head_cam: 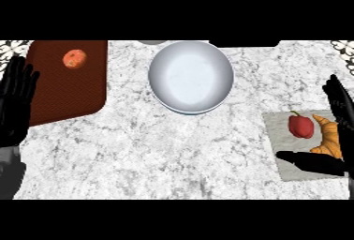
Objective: Pick the croissant from the placemat and place it in the bowl
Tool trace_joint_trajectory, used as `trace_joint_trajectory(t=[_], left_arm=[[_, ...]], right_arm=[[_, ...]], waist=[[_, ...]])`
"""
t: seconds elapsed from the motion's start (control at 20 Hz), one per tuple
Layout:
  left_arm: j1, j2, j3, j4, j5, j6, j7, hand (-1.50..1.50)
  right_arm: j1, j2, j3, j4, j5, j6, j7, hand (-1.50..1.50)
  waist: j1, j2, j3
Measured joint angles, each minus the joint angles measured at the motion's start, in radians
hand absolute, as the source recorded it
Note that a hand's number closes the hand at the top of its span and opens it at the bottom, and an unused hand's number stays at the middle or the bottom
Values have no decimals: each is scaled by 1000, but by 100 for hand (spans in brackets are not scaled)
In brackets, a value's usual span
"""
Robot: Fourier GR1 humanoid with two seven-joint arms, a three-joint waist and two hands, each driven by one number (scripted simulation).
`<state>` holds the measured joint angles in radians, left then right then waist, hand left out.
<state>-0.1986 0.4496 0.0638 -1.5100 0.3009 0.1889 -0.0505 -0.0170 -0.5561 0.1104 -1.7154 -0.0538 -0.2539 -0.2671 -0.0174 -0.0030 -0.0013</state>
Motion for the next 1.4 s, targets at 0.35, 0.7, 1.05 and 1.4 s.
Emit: trace_joint_trajectory(t=[0.35, 0.7, 1.05, 1.4], left_arm=[[13, 1, 20, 15, -2, -21, -19, 0], [30, -2, 24, -1, -5, -29, -20, 0], [-6, 7, 37, 18, -4, -41, 2, 0], [-6, -22, 40, 11, -19, -60, -2, 0]], right_arm=[[136, -182, -76, -205, 142, -12, 218, -150], [235, -433, -199, -330, 112, 190, 509, -150], [280, -612, -277, -375, 7, 451, 663, -150], [278, -587, -333, -335, 13, 628, 693, -150]], waist=[[-9, -3, -1], [-11, -4, -2], [-4, 0, -1], [8, 1, 1]])
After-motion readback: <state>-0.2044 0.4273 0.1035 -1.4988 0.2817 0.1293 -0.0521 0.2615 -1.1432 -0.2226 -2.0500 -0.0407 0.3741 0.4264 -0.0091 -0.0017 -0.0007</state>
